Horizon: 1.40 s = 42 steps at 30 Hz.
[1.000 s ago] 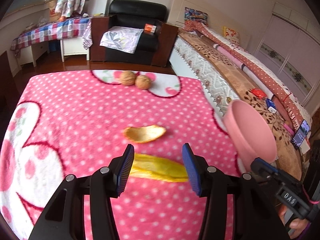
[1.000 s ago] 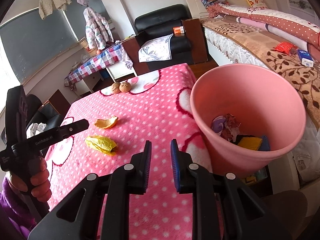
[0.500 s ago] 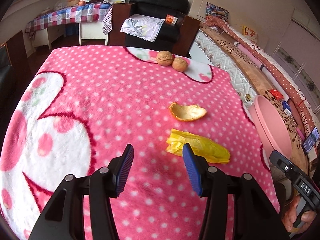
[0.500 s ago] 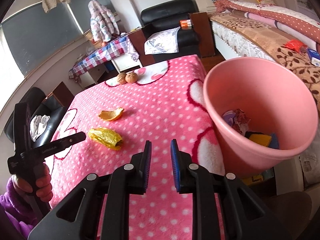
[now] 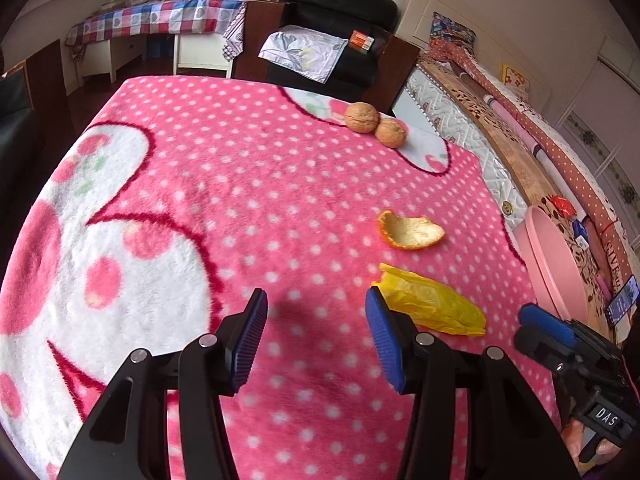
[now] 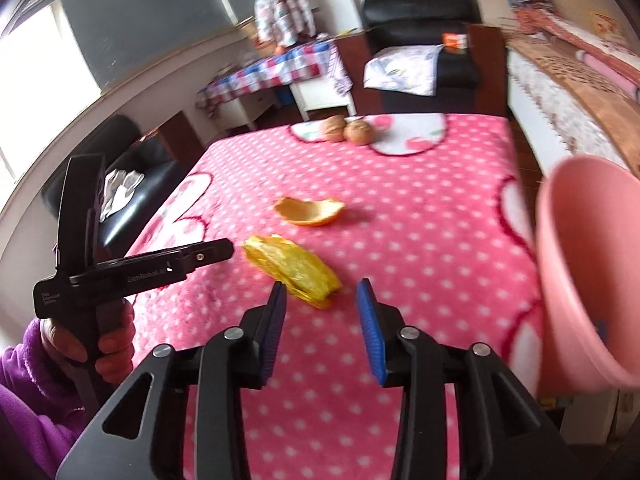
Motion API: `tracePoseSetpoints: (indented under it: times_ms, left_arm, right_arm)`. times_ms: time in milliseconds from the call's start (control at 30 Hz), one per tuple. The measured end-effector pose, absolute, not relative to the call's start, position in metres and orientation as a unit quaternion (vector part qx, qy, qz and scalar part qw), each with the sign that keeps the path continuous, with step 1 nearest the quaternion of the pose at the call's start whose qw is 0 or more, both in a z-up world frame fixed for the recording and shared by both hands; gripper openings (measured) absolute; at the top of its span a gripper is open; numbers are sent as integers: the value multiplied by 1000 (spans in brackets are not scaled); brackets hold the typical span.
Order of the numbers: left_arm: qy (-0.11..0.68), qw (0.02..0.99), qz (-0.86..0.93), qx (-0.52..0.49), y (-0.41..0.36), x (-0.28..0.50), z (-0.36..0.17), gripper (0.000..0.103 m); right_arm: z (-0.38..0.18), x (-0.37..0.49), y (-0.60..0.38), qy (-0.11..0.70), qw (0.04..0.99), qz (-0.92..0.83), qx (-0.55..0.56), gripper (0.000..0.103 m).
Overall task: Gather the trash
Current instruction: 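Move both tools back over the yellow bag and orange peel on the bedspread, then grasp the yellow plastic bag with the right tool and lift it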
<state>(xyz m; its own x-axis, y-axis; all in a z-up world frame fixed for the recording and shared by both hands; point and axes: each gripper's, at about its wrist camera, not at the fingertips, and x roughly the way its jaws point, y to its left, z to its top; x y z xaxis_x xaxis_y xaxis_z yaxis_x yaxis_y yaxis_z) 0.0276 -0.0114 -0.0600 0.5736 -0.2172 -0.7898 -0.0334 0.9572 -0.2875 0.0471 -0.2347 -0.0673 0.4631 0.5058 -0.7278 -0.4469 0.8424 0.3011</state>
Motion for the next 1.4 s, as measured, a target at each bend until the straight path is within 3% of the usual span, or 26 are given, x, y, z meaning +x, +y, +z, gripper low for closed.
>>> tracePoseSetpoints:
  times_ms: [233, 533, 767, 900, 1067, 1400]
  left_arm:
    - [458, 875, -45, -154, 3, 30, -63, 50]
    - [456, 874, -50, -160, 11, 30, -66, 50]
    - [456, 874, -49, -160, 11, 30, -66, 50]
    - [456, 874, -48, -158, 11, 31, -66, 50]
    - [451, 877, -55, -156, 7, 34, -61, 50]
    - [429, 889, -104, -119, -38, 56, -46, 50]
  right_arm:
    - [-67, 61, -187, 443, 833, 317, -95, 42]
    - [-85, 84, -166, 458, 813, 322, -159, 43]
    - [-93, 85, -172, 465, 813, 326, -133, 42]
    - [-95, 79, -174, 466, 816, 315, -133, 29]
    - [-88, 67, -190, 467, 829, 296, -90, 22]
    - [-89, 54, -243, 474, 858, 198, 26, 21]
